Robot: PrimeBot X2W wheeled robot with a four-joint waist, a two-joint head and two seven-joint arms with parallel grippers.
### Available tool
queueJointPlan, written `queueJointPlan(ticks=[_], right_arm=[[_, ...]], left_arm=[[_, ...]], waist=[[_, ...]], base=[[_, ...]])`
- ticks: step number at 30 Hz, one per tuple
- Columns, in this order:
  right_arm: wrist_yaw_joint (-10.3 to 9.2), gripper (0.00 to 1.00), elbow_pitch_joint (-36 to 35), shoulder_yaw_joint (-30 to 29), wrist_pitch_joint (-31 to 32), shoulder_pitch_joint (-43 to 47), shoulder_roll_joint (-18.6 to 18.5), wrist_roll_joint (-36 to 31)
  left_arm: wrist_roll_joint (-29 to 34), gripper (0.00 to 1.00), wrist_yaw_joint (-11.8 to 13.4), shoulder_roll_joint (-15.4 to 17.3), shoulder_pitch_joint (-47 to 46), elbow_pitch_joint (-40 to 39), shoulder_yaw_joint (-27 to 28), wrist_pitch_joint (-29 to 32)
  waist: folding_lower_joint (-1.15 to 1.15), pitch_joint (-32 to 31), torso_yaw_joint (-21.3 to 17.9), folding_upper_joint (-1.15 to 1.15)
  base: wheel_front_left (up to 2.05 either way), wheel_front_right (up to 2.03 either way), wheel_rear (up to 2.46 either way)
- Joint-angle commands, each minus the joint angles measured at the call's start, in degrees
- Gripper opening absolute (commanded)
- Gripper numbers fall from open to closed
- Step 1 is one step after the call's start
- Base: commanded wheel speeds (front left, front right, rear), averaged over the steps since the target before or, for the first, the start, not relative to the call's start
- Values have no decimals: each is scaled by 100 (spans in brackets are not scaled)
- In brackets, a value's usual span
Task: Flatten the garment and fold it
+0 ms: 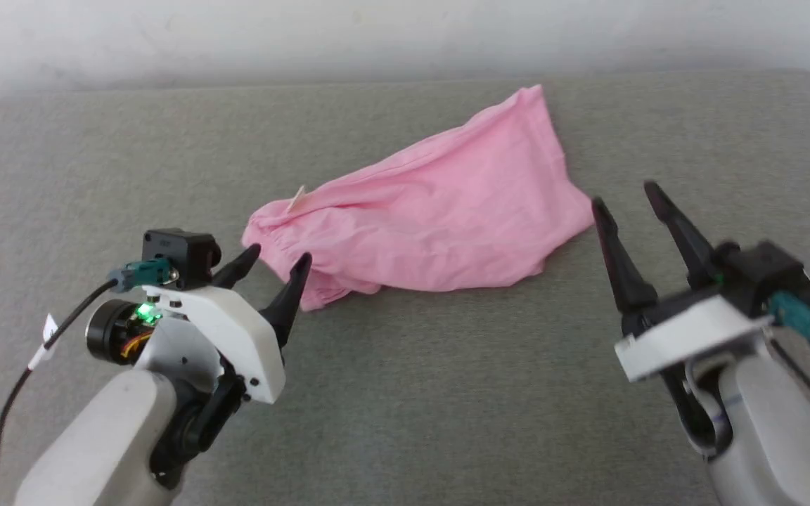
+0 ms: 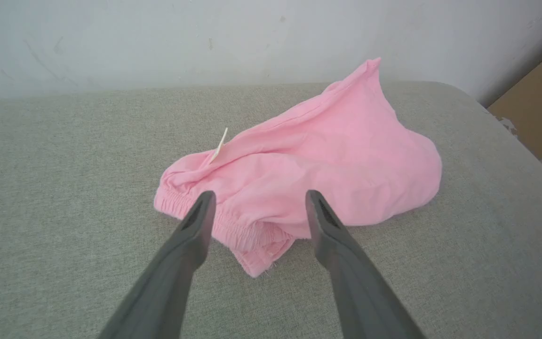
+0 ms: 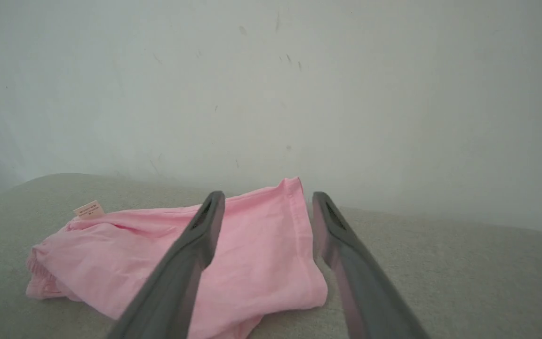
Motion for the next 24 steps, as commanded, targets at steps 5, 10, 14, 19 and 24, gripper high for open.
queueJointPlan(ticks=[5,10,14,19,24], right_arm=[[-4,100,-808,-241,294,646,107,-288],[-4,100,-1707,-411,779,1286,233,-434],[-4,100,-2027,-421,979,1501,302,-408],[-4,100,-2171,-452,1059,1535,356,-349],[-4,100,-2176,-482,1095,1552,384,-287]], left_arm=[[4,100,34,276,-65,-181,-169,648],[89,100,-123,368,-374,188,-430,1138],[195,100,-285,289,-673,666,-653,1365],[295,100,-435,92,-950,1417,-915,1569],[333,100,-562,-2,-1019,2024,-1183,1903]], waist=[[2,-174,-437,0],[2,-73,-713,0],[2,78,-850,0],[2,266,-955,0],[2,354,-996,0]], base=[[0,0,0],[0,0,0],[0,0,0],[0,0,0],[0,0,0]])
